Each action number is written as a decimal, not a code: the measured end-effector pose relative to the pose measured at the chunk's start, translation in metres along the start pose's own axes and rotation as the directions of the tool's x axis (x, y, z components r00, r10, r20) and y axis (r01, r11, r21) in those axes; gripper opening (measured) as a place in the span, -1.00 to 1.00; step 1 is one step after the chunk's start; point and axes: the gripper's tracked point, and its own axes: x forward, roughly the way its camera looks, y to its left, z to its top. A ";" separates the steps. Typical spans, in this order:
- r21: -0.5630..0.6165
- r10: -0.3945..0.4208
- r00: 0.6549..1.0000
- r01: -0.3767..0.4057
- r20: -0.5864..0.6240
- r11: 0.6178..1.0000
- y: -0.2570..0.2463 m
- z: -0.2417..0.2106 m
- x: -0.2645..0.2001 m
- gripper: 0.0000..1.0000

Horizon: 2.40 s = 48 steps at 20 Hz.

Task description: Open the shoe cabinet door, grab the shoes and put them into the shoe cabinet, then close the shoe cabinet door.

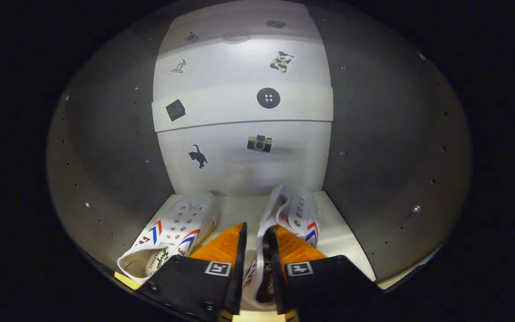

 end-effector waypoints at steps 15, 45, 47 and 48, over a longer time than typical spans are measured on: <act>-0.116 0.117 0.946 -0.085 0.302 0.990 0.062 -0.015 -0.310 0.98; -0.060 0.135 0.925 -0.121 0.355 0.991 -0.220 -0.042 -0.472 0.94; -0.079 0.124 0.919 -0.101 0.373 0.992 -0.239 -0.039 -0.457 0.94; -0.082 0.131 0.918 -0.108 0.375 0.991 -0.244 -0.038 -0.452 0.94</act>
